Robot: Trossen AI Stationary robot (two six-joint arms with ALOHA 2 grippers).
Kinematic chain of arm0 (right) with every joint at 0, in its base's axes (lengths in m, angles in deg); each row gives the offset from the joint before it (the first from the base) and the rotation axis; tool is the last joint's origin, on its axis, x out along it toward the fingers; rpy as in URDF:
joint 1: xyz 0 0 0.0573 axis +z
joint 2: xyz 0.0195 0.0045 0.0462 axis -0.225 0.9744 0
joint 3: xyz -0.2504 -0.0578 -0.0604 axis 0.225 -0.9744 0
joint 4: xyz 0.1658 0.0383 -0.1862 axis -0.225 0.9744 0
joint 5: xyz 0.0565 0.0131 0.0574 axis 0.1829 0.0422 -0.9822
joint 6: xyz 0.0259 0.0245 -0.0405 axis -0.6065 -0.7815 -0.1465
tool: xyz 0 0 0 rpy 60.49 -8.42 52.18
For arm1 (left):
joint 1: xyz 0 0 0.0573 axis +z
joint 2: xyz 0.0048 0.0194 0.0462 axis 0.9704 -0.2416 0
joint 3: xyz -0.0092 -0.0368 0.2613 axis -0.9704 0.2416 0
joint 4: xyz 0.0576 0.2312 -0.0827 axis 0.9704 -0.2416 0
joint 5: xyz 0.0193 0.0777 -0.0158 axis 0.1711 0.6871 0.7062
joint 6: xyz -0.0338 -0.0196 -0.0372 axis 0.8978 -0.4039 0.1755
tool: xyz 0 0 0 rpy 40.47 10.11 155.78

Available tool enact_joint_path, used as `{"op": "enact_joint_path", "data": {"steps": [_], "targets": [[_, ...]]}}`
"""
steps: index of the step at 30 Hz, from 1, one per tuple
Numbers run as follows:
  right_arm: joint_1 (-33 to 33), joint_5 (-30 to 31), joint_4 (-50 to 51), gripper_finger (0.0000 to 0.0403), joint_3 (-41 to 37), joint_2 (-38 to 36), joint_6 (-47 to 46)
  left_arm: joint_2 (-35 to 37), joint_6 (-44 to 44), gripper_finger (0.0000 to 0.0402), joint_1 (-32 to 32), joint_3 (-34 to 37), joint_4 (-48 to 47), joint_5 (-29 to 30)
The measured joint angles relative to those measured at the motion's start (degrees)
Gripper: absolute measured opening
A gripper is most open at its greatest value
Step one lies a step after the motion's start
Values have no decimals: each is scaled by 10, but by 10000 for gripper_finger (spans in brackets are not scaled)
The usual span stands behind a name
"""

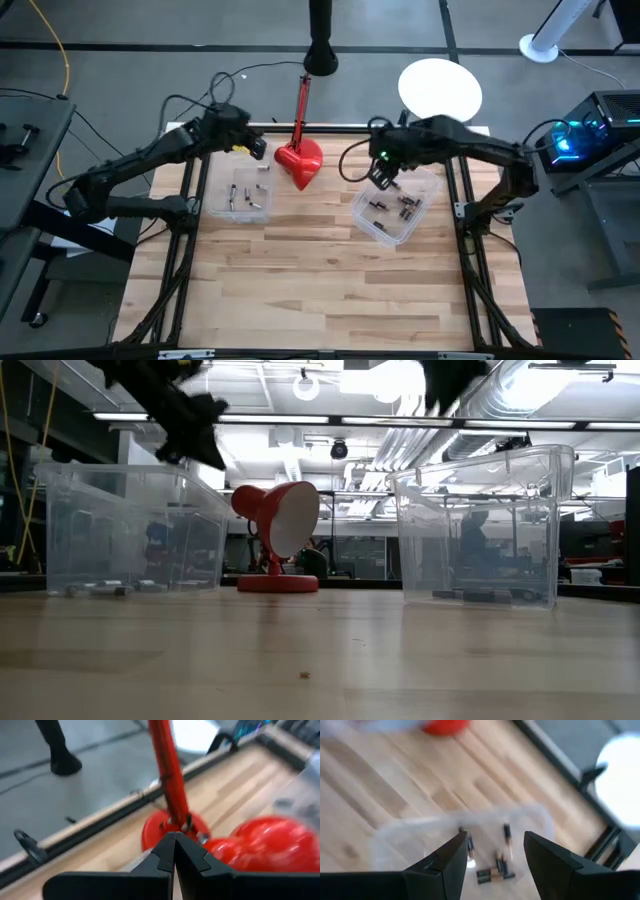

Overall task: Sort batteries
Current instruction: Adjust the right transparent bin

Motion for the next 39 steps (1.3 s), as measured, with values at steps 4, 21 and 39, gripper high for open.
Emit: {"op": "enact_joint_path", "data": {"steps": [4,21,39], "targets": [[-20,-31,-39,187,-168,-32,-49,55,13,0,0,-16,11,-31],[-188,-16,-316,187,-390,-20,70,158,76,0,-82,-31,274,-426],[-212,-176,-442,188,-323,-25,302,158,139,0,-206,61,461,-373]]}}
